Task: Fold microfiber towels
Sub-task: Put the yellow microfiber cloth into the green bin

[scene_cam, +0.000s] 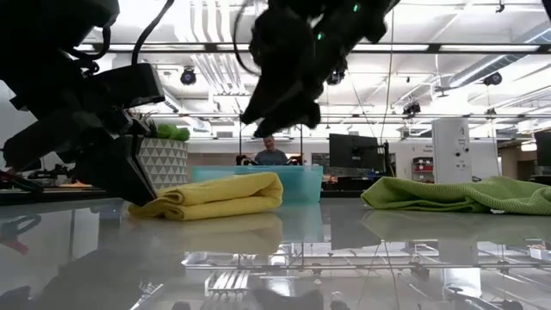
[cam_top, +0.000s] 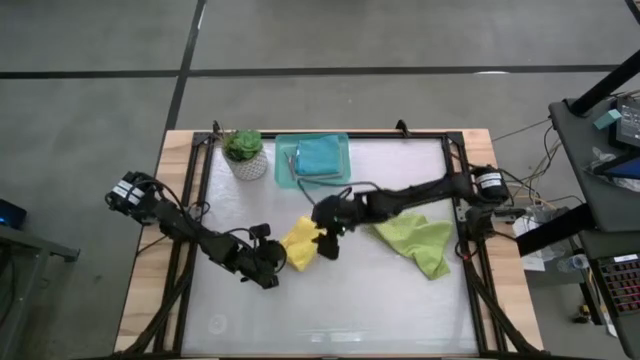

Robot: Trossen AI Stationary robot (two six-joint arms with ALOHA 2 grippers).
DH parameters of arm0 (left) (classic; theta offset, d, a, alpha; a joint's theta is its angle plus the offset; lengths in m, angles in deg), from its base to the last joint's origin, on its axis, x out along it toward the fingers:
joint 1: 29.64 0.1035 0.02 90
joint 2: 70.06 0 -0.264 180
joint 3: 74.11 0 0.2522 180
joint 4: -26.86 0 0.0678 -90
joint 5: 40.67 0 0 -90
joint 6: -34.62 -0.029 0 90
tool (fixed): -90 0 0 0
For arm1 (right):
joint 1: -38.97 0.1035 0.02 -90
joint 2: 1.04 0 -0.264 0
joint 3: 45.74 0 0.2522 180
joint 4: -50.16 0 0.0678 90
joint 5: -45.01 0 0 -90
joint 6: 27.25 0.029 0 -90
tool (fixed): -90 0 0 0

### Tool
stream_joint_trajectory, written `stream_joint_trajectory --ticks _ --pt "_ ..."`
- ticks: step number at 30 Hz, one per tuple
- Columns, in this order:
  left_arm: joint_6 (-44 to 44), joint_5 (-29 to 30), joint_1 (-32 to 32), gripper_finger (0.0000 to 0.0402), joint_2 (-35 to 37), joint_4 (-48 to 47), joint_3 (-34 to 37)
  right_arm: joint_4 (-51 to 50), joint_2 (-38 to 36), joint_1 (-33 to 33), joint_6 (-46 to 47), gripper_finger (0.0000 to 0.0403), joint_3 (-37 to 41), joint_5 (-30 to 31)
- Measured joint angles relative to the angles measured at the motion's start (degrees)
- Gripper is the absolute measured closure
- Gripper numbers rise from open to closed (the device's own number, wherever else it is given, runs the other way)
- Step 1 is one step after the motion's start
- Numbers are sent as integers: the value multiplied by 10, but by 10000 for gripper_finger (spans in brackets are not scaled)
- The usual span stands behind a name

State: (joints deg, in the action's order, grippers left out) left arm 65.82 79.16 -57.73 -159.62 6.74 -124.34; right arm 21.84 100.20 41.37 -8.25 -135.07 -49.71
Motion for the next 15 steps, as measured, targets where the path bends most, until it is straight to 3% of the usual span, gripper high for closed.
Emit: stream_joint_trajectory --ticks 8,15 --pt "0 0 0 396 0 4 1 5 49 -59 41 136 2 -77" --pt "0 0 0 396 0 5 1 36 83 -70 44 116 1 -107"
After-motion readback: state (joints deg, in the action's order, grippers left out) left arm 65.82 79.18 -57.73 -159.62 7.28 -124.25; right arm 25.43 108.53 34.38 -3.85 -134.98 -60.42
